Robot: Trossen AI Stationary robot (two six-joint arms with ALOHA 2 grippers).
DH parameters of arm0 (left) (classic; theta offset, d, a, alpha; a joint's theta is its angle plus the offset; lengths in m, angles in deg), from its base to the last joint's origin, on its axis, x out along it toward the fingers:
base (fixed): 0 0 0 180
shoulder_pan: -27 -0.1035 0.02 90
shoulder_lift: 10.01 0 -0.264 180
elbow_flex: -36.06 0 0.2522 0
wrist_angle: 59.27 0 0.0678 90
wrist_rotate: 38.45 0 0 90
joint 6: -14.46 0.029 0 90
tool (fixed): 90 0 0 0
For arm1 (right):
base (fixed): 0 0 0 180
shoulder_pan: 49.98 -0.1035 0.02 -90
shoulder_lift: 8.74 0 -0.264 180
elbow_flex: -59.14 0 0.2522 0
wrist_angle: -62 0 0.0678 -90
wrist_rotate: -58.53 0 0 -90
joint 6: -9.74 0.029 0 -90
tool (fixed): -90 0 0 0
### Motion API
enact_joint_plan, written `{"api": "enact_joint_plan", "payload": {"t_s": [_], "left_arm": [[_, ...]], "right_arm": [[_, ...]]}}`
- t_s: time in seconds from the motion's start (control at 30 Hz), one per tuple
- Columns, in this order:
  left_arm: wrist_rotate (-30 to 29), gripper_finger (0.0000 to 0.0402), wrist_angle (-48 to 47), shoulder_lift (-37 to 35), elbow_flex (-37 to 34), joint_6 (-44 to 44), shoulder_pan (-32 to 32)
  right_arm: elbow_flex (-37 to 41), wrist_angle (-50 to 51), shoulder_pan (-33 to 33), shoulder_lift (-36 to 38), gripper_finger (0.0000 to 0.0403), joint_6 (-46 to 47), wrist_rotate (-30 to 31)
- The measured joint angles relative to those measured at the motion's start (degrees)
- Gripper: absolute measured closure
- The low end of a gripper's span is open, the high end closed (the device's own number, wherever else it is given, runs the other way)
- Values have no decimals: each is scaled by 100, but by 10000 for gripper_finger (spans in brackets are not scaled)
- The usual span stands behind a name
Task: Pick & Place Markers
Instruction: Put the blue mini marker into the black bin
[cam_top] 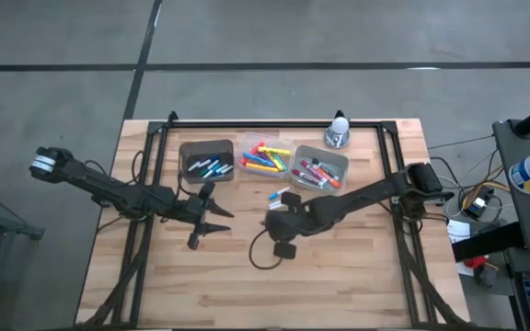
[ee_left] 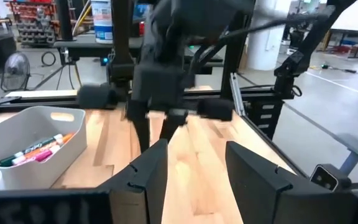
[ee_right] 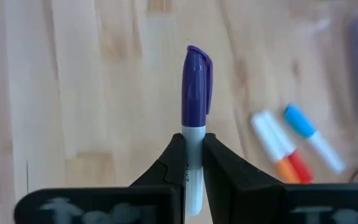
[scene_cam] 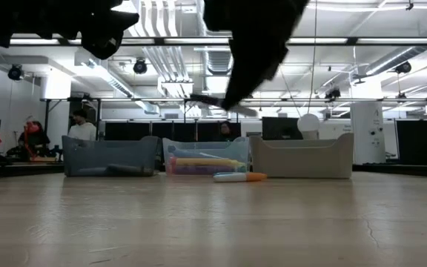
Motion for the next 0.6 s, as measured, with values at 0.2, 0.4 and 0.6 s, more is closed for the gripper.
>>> {"api": "enact_joint_plan", "payload": {"t_s": [0.2, 0.4, 0.6], "left_arm": [[-282, 246, -74, 7, 0, 69, -2], [-479, 246, -169, 23, 0, 67, -2], [-495, 246, -89, 196, 0, 75, -2]], "right_arm": [[-495, -32, -148, 2, 378, -363, 424], [-840, -141, -253, 4, 379, -633, 765], [-1078, -438, -246, 11, 379, -964, 986]]}}
